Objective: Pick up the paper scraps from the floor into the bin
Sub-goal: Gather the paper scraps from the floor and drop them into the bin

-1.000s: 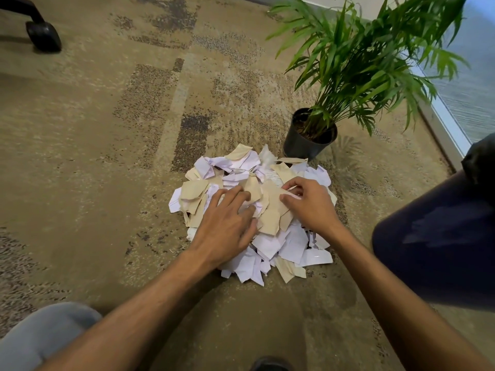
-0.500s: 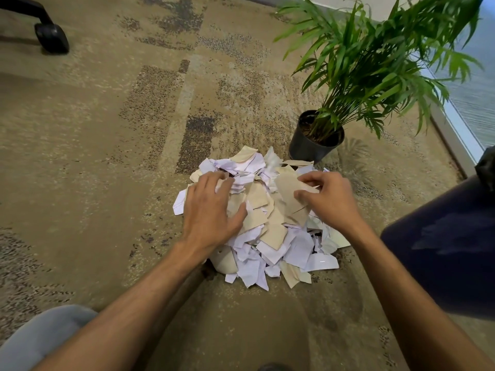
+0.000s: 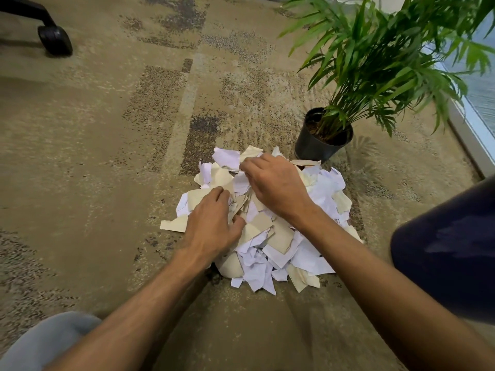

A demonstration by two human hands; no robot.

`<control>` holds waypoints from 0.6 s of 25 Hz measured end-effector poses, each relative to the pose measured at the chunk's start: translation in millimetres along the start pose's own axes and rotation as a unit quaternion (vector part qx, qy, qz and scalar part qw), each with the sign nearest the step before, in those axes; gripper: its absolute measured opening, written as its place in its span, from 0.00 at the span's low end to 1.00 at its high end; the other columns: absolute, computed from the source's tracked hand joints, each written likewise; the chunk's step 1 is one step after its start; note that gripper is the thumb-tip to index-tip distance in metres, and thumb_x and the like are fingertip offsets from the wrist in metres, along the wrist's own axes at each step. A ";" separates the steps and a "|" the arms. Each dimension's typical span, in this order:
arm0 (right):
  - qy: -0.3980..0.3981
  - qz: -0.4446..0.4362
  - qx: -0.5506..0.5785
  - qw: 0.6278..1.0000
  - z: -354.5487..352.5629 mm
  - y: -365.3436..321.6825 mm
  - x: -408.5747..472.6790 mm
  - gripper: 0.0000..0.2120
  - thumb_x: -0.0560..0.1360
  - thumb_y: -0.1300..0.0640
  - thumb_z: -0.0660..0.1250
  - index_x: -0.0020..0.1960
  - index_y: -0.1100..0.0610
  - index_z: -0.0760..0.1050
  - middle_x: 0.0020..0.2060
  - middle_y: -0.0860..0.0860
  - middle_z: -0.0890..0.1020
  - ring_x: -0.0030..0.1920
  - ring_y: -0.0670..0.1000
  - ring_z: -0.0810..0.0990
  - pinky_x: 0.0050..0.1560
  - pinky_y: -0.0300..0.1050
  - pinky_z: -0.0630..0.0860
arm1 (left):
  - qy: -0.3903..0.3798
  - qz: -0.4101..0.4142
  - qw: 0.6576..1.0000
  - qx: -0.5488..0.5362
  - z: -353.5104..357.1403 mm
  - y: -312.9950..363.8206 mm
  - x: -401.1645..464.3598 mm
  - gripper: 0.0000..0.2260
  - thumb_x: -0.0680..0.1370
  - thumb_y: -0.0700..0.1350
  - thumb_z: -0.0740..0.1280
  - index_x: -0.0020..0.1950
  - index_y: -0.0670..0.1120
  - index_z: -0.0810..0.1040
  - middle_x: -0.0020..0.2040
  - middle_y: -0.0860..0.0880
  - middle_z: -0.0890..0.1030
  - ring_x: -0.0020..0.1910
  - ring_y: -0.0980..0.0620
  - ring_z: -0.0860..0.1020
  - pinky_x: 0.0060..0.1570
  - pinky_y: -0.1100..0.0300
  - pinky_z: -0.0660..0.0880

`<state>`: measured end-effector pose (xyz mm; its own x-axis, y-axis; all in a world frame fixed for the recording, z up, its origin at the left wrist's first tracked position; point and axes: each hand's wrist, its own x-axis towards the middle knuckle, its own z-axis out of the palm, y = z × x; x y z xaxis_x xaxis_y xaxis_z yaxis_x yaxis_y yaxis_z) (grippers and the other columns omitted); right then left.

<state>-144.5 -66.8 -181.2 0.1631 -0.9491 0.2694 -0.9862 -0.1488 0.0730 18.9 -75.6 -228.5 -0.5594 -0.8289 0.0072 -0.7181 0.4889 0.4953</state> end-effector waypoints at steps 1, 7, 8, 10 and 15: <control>-0.034 -0.013 -0.003 0.999 3.7 -1.6 4.6 0.07 0.76 0.60 0.67 0.54 0.57 0.80 0.47 0.52 0.84 0.46 0.55 0.78 0.40 0.47 0.71 | 0.006 0.000 1.000 -0.001 0.0 0.0 0.5 0.15 0.73 0.54 0.64 0.54 0.45 0.73 0.51 0.49 0.74 0.48 0.47 0.75 0.42 0.53 0.71; -0.182 0.010 0.017 0.983 13.7 -4.4 4.3 0.22 0.77 0.45 0.59 0.66 0.54 0.74 0.63 0.52 0.76 0.61 0.54 0.72 0.56 0.51 0.69 | 0.023 0.014 1.000 0.003 -2.5 2.1 1.3 0.04 0.75 0.46 0.61 0.42 0.47 0.70 0.43 0.51 0.71 0.42 0.48 0.73 0.34 0.57 0.63; -0.200 0.023 0.034 0.979 11.3 -3.5 5.4 0.24 0.75 0.45 0.61 0.67 0.54 0.73 0.64 0.53 0.75 0.63 0.54 0.71 0.58 0.51 0.70 | 0.021 0.014 0.999 0.020 -1.2 1.3 1.6 0.04 0.74 0.46 0.61 0.42 0.46 0.71 0.44 0.51 0.72 0.44 0.48 0.74 0.33 0.57 0.63; -0.228 0.047 0.072 0.970 5.8 -1.4 10.0 0.28 0.70 0.49 0.66 0.69 0.53 0.72 0.66 0.52 0.74 0.65 0.54 0.70 0.59 0.50 0.70 | 0.023 0.017 0.998 0.061 2.3 -2.6 2.9 0.05 0.73 0.45 0.63 0.45 0.46 0.75 0.46 0.50 0.76 0.48 0.48 0.74 0.35 0.56 0.65; -0.229 0.013 0.010 0.973 11.5 -1.1 18.0 0.20 0.75 0.58 0.65 0.67 0.50 0.74 0.62 0.48 0.78 0.63 0.53 0.72 0.57 0.51 0.68 | 0.062 0.036 0.992 0.105 -0.1 -6.9 6.1 0.07 0.72 0.42 0.69 0.48 0.45 0.82 0.48 0.48 0.79 0.51 0.45 0.75 0.44 0.52 0.71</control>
<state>-140.7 -86.9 -187.5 0.1126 -0.9761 -0.1860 -0.9909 -0.1242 0.0521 20.5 -84.1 -231.8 -0.5666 -0.8104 0.1491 -0.7557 0.5832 0.2979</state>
